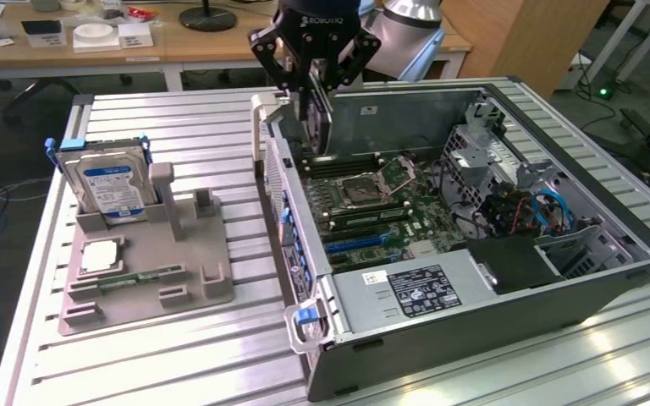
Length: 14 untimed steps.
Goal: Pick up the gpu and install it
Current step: 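Pick up the gpu and move the gpu toward the slot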
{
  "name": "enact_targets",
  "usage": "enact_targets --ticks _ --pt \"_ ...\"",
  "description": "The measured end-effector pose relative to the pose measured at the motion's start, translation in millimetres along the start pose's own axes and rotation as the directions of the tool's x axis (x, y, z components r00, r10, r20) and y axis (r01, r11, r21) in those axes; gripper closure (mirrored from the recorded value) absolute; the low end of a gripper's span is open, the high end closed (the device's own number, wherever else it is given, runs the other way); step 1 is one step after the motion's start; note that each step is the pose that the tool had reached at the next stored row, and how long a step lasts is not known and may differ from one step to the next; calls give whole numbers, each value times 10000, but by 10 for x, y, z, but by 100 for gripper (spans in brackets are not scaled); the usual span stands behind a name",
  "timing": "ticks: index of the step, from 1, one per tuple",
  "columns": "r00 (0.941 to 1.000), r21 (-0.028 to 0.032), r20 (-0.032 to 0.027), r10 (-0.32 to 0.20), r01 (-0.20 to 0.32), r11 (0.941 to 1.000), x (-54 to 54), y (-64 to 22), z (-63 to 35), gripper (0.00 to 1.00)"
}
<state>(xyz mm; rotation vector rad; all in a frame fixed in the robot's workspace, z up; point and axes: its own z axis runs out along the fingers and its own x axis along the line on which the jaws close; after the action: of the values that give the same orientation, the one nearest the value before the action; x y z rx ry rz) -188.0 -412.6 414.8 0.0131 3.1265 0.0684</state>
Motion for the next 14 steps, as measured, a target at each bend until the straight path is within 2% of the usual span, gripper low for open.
enact_targets --ticks 14 --pt "10000 0 1 0 0 10000 -184 1 4 72"
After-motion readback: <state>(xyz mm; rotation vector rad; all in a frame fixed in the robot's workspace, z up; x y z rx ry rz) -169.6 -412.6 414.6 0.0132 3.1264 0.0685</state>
